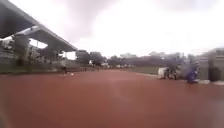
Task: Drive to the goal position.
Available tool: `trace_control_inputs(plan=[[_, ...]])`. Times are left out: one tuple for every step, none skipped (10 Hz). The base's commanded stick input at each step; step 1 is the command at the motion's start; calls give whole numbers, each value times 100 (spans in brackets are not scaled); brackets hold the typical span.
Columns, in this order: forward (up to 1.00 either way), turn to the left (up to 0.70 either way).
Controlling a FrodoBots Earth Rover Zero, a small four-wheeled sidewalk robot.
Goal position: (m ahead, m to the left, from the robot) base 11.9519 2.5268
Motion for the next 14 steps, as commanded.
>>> trace_control_inputs(plan=[[50, 2], [50, 2], [50, 2], [50, 2], [50, 2], [50, 2], [50, 2], [50, 2], [50, 2], [50, 2], [50, 2], [50, 2], [50, 2], [50, 2]])
